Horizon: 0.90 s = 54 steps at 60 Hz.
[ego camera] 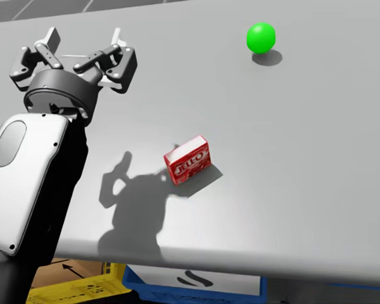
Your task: Watch the red light. When it turns green, pick up the object.
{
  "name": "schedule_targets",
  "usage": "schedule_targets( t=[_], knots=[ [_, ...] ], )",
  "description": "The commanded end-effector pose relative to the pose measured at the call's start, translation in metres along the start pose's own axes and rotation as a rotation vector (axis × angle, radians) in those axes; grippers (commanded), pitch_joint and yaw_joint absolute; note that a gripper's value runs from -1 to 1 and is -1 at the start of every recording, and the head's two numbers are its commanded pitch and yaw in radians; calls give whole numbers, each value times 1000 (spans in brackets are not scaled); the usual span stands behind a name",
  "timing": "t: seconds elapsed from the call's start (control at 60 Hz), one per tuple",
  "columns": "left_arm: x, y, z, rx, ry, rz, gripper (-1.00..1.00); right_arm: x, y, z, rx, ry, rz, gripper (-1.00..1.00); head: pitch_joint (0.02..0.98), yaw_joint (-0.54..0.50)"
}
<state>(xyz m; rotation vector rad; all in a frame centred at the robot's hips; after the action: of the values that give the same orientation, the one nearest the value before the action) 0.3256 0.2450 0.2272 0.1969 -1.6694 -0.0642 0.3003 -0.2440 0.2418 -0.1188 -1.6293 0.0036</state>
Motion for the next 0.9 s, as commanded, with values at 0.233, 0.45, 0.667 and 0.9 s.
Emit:
schedule_targets(
  t=[0.233,0.45,0.667,0.9],
  knots=[
    [46,-1,57,-296,-76,62,-1000,-7,2,-3,-2,17,7,-1000,906,218],
    [44,25,107,-588,-28,16,-1000,-9,2,-4,-3,19,10,-1000,902,223],
    [11,38,131,-734,48,-19,-1000,-9,1,-4,-4,25,6,-1000,902,229],
    [-33,30,138,-843,213,-16,-1000,-9,1,-6,-1,18,7,-1000,905,239]
  ],
)
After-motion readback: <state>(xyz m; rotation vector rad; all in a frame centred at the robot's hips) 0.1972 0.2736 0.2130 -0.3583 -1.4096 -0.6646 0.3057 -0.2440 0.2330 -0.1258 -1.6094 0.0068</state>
